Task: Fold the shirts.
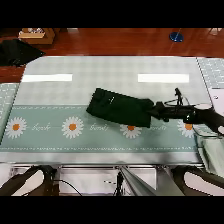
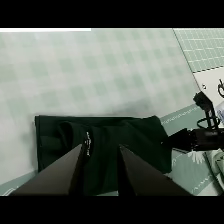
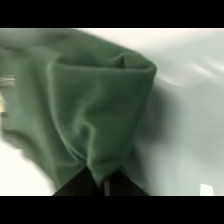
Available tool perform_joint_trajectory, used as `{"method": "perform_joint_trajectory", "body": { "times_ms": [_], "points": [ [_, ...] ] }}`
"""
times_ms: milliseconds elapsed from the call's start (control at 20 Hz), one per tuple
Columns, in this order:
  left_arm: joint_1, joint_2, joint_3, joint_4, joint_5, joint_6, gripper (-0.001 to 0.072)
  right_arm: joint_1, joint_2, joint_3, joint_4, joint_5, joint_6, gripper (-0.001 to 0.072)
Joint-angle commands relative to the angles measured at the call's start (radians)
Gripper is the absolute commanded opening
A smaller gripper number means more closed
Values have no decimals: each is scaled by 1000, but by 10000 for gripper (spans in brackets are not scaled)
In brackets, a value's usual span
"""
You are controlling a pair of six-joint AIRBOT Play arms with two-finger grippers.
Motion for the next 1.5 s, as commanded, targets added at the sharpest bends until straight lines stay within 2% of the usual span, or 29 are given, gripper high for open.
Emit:
{"method": "perform_joint_trajectory", "body": {
  "times_ms": [0, 150, 300, 400, 550, 700, 1050, 1450],
  "points": [
    [1, -1, 1, 1, 1, -2, 277, -67, 140, 136, -63, 159, 69, 23],
    [1, -1, 1, 1, 1, -2, 277, -196, 304, 332, -296, 300, 284, 23],
    [1, -3, 1, 1, 1, -2, 277, -333, 394, 510, -461, 408, 412, 22],
    [1, -4, 1, 1, 1, -1, 277, -446, 410, 607, -521, 505, 449, 23],
    [1, -6, 1, 1, 2, -1, 277, -639, 410, 692, -669, 658, 470, 22],
    [1, -6, 1, 1, 4, -1, 277, -842, 410, 702, -883, 779, 472, 23],
    [1, -6, 1, 1, 14, 29, 277, -1147, 410, 697, -1151, 831, 502, 22],
    [72, -5, 2, 0, 106, 29, 277, -1217, 410, 539, -1500, 817, 499, 23]
  ]
}}
